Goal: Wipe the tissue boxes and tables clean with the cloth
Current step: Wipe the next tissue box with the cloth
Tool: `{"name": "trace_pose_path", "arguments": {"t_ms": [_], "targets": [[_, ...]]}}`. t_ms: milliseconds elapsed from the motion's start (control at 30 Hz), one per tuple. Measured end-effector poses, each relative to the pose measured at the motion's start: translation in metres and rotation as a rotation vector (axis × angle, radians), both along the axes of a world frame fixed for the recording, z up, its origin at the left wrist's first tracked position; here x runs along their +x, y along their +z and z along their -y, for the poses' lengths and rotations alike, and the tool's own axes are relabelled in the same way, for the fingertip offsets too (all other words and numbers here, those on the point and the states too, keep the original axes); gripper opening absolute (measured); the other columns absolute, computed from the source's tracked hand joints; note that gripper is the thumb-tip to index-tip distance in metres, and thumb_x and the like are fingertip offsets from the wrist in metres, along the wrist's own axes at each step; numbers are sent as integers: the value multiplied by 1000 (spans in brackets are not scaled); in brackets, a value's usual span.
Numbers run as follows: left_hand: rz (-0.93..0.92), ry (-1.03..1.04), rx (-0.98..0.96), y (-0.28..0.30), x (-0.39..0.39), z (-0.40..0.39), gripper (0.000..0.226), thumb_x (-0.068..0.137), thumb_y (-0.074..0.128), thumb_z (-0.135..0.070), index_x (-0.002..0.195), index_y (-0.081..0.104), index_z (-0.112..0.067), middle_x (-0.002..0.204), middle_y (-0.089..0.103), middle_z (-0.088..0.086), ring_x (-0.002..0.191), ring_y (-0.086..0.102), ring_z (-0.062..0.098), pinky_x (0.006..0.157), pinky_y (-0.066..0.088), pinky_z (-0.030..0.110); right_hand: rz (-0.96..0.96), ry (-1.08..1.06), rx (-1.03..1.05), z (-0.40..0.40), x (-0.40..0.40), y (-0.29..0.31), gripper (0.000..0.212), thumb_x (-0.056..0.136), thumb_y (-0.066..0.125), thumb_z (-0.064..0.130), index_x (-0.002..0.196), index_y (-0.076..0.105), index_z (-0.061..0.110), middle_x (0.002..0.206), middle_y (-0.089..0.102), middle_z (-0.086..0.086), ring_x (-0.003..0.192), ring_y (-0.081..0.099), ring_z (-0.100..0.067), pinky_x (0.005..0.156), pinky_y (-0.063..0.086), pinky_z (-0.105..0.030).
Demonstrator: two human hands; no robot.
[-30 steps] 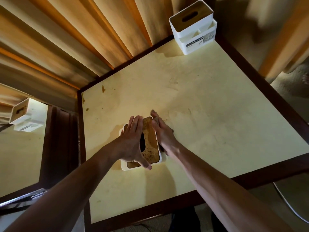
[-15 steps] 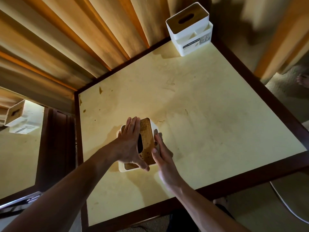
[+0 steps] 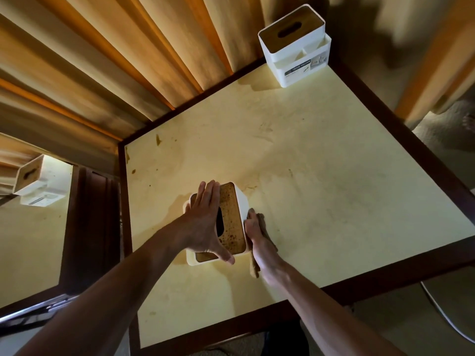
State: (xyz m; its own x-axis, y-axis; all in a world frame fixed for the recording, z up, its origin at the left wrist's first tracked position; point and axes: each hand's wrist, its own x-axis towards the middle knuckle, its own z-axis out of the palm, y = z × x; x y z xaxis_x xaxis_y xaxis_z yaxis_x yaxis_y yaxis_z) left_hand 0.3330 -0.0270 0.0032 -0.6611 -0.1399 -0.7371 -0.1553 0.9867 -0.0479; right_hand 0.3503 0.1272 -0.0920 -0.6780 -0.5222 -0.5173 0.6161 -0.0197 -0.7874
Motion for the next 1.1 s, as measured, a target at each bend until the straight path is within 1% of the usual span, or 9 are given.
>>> {"name": "trace_pose_path", "arguments": {"t_ms": [33, 67, 200, 367, 567, 733, 833, 1000, 1100], "targets": [[3, 2, 0, 1, 0, 0, 172, 45, 83, -77, 142, -44, -13, 152, -48, -2, 138, -45, 23, 123, -5, 53, 31, -17, -11, 4, -5, -1, 54, 100, 32, 57, 140, 40, 22, 117, 39, 20, 120, 47, 3, 108, 33, -30], [7, 1, 0, 1, 0, -1, 172, 45, 83, -76, 141, -44, -13, 151, -48, -2, 138, -45, 23, 123, -5, 53, 40, -15, 3, 8, -11, -5, 47, 99, 34, 57, 132, 45, 26, 135, 48, 2, 116, 51, -2, 108, 38, -36], [10, -7, 0, 2, 0, -2, 171, 46, 82, -78, 140, -46, -13, 152, -48, -1, 137, -46, 23, 123, -6, 51, 51, 49, 112, 33, -38, -29, 55, 78, 33, 79, 103, 52, 34, 111, 56, -1, 103, 63, -26, 88, 53, -58], [22, -8, 9, 5, -1, -3, 170, 49, 83, -75, 137, -48, -13, 150, -50, 0, 135, -48, 23, 122, -12, 49, 23, 79, 131, 51, -64, -50, 71, 70, 32, 91, 119, 53, 43, 123, 58, 12, 114, 59, -26, 93, 48, -57], [26, -6, 12, 3, -1, -2, 170, 47, 82, -77, 136, -49, -14, 150, -50, 0, 135, -49, 23, 121, -12, 50, -65, -91, -195, 27, -56, 16, 45, 102, 47, 27, 146, 40, 33, 151, 38, 16, 140, 37, -7, 117, 32, -39], [32, -9, 8, 2, -1, -1, 170, 47, 81, -79, 138, -47, -14, 150, -50, 1, 135, -48, 24, 121, -9, 54, -153, -87, -269, 17, -29, 15, 47, 103, 45, 16, 145, 39, 38, 142, 29, 40, 148, 11, -5, 122, 19, -45], [35, -10, 12, 1, -1, 0, 170, 47, 80, -79, 139, -47, -14, 149, -51, -1, 135, -49, 24, 122, -7, 54, -142, -17, -304, 2, -15, 22, 44, 105, 39, 11, 133, 41, 45, 124, 46, 49, 136, 33, 10, 114, 35, -29], [29, -6, 13, -2, 0, 2, 171, 45, 80, -80, 137, -49, -15, 148, -51, -2, 135, -49, 23, 121, -5, 57, -162, -114, -407, -8, 5, 29, 34, 103, 34, 0, 125, 50, 21, 138, 38, 10, 127, 38, 3, 86, 45, -9], [25, -2, 14, -3, 0, 2, 172, 43, 80, -80, 137, -49, -15, 149, -51, -3, 135, -49, 22, 121, -4, 58, -118, -143, -343, -5, 12, 19, 39, 103, 42, 17, 139, 42, 31, 144, 44, 4, 130, 43, 5, 99, 43, -16]]}}
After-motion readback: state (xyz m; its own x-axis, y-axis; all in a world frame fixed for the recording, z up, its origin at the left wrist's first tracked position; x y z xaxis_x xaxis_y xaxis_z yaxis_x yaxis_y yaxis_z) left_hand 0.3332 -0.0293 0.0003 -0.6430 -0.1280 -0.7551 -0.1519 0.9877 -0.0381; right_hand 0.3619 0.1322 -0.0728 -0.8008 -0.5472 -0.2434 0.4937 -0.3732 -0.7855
